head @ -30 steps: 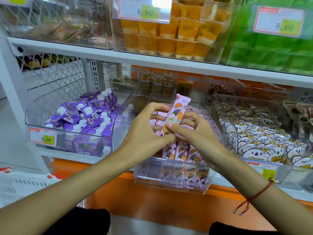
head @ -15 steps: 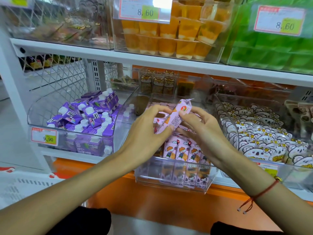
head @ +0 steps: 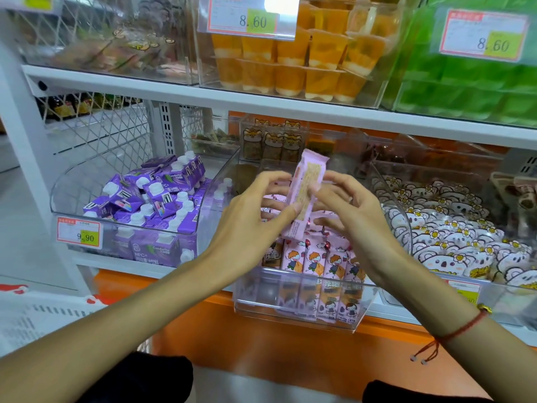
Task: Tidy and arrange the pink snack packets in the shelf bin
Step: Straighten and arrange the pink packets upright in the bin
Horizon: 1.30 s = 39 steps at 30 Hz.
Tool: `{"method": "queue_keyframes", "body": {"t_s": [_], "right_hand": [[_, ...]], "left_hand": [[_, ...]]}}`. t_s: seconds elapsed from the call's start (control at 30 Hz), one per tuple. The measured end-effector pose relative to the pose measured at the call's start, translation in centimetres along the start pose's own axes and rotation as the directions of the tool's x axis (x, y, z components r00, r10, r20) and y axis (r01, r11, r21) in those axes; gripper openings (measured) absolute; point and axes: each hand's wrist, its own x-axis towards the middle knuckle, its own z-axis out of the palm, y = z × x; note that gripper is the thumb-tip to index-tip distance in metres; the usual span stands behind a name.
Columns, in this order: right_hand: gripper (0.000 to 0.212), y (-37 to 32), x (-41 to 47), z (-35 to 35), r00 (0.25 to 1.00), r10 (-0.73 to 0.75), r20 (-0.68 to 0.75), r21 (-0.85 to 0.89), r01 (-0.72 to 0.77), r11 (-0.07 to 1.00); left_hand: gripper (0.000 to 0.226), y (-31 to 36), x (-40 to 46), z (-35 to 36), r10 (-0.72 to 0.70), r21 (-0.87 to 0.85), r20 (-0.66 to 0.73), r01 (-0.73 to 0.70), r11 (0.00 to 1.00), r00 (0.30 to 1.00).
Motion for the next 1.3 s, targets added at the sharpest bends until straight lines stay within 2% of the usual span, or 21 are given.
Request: {"method": "queue_keyframes", "body": {"t_s": [0.1,0.2,0.3,0.37,0.47,0.6,0.77,0.9,1.0,1.07,1.13,1.2,1.3], "right_hand": [[0.033,-0.3,0.0,-0.2,0.998,0.013,0.06,0.013,-0.014,1.0],[0.029,-0.1,-0.4,0.2,0.998,-0.067,0.013,-0.094,0.068,0.993],[0.03,0.0,-0.6,0.4,0.99,-0.133,-0.034,-0.093,0.13,0.987],[0.028,-0.1,-0.6,0.3,0.984,-0.177,-0.006,-0.116,0.175,0.978],[0.024,-0.2,-0.7,0.0,0.957,-0.285,0.061,-0.23,0.291,0.929],[0.011,0.0,-0.9,-0.3,0.879,-0.453,0.15,-0.412,0.472,0.779],[0.011,0.2,-0.9,-0.6,0.857,-0.497,0.134,-0.38,0.508,0.773],[0.016,-0.1,-0.7,-0.6,0.903,-0.417,0.106,-0.257,0.43,0.865],[0.016,-0.6,-0.7,-0.6,0.948,-0.297,0.111,-0.199,0.314,0.928],[0.014,-0.8,-0.7,-0.4,0.981,-0.164,0.108,-0.152,0.179,0.972],[0.019,-0.8,-0.6,-0.3,0.994,-0.009,0.106,-0.1,0.02,0.995],[0.028,-0.9,-0.6,-0.1,0.99,0.1,0.098,-0.067,-0.094,0.993],[0.032,-1.1,-0.5,-0.1,0.984,0.148,0.099,-0.044,-0.145,0.989]], "left_hand": [[0.026,-0.1,0.2,-0.2,-0.016,-0.059,0.038,0.018,0.998,0.999],[0.025,-0.4,0.2,-0.1,-0.035,-0.064,0.082,0.04,0.997,0.996],[0.034,-0.2,0.0,0.0,-0.002,-0.006,0.038,0.002,1.0,0.999],[0.031,0.0,0.1,-0.2,0.036,-0.013,-0.017,-0.036,0.999,0.999],[0.029,0.1,0.3,-0.6,0.051,-0.052,-0.074,-0.055,0.997,0.996],[0.031,0.3,0.2,-1.1,0.105,-0.097,-0.086,-0.113,0.989,0.991],[0.036,0.5,0.3,-1.3,0.132,-0.089,-0.066,-0.138,0.986,0.989],[0.04,0.8,0.5,-1.3,0.046,-0.189,-0.024,-0.05,0.981,0.999],[0.039,1.2,0.9,-1.3,-0.179,-0.352,-0.012,0.163,0.922,0.984],[0.049,1.5,1.0,-1.3,-0.346,-0.437,0.032,0.324,0.839,0.938],[0.054,1.7,1.1,-1.5,-0.448,-0.456,0.077,0.431,0.779,0.891],[0.05,1.9,1.0,-1.5,-0.481,-0.447,0.116,0.478,0.756,0.869],[0.05,1.9,1.1,-1.5,-0.498,-0.424,0.15,0.51,0.748,0.854]]}}
